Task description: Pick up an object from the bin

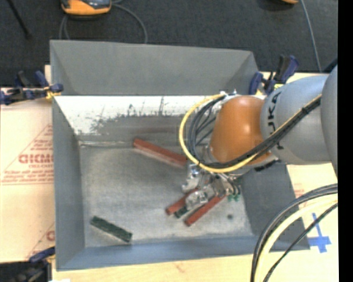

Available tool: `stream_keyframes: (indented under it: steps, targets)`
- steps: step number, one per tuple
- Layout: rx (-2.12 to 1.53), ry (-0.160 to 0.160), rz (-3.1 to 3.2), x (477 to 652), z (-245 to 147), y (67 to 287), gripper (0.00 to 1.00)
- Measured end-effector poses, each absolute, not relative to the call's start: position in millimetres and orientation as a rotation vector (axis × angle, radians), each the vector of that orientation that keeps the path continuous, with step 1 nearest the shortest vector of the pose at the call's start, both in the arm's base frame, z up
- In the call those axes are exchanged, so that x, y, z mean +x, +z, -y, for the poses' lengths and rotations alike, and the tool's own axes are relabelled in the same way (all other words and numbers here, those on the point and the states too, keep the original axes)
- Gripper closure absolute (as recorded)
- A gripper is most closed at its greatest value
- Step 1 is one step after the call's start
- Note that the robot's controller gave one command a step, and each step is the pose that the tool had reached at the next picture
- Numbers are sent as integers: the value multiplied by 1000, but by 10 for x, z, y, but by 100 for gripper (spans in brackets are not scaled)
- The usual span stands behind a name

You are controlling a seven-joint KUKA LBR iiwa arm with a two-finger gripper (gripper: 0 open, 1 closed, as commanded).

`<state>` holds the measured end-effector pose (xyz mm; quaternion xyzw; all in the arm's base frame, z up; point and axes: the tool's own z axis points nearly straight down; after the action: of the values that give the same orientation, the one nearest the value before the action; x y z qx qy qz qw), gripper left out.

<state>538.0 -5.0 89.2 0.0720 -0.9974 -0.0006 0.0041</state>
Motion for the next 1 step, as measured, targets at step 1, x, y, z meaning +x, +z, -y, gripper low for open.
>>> stream_keyframes:
  steps: [1]
  targets:
    - [203,2,3145,4743,-29,2729,100]
